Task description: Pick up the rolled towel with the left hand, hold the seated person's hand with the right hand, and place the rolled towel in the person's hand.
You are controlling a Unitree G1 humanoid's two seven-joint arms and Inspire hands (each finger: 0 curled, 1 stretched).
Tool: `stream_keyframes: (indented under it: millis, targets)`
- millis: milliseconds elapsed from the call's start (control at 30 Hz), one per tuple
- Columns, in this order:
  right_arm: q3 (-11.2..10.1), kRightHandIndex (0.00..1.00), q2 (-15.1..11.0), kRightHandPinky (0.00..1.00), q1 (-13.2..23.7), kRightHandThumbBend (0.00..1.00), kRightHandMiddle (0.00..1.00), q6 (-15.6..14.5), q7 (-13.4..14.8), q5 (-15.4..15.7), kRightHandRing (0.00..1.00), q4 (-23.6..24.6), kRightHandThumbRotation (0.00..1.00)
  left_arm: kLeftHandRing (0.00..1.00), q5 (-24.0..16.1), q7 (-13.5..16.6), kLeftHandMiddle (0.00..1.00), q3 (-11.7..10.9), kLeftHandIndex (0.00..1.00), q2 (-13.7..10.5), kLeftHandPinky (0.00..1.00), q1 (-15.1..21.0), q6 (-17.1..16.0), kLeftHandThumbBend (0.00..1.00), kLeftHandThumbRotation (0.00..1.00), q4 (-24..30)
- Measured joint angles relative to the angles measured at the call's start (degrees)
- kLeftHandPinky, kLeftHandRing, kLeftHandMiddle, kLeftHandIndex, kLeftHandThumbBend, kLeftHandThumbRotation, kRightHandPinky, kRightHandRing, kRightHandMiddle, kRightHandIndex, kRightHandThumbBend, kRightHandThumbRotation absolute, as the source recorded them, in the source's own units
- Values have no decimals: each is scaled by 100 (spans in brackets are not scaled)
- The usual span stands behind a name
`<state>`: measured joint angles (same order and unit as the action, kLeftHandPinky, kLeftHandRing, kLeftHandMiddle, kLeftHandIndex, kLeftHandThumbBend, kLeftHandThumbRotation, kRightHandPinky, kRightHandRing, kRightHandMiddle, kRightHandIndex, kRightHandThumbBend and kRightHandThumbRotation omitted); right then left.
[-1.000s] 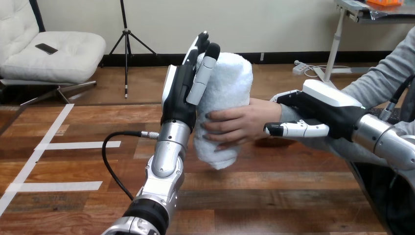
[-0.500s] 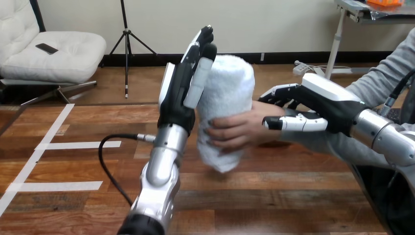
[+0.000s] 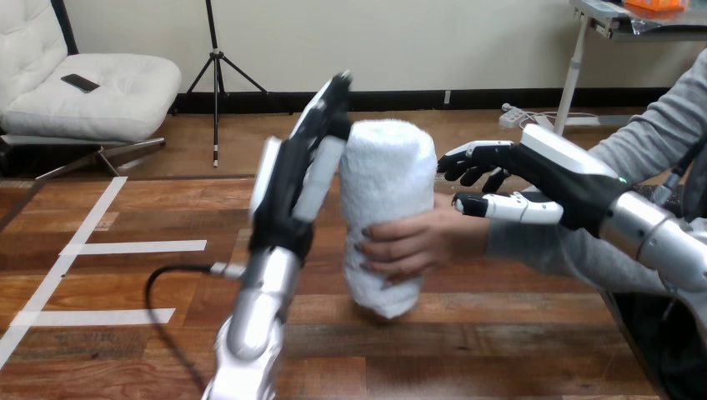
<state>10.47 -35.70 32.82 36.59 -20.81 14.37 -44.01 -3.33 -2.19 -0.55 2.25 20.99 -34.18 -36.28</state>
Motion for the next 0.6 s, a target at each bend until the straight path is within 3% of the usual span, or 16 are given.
stream_keyframes:
  millis: [267, 600]
  targets:
    - [-64, 81, 45, 71, -367, 100, 81, -145, -54, -297, 80, 347, 100, 90, 95, -127, 90, -46, 88, -226, 88, -623, 164, 84, 96, 590]
    - [-272, 82, 304, 75, -901, 100, 81, -173, -148, -1019, 81, 790, 100, 88, 525, -384, 87, -216, 85, -484, 88, -1317, 46, 81, 93, 1058]
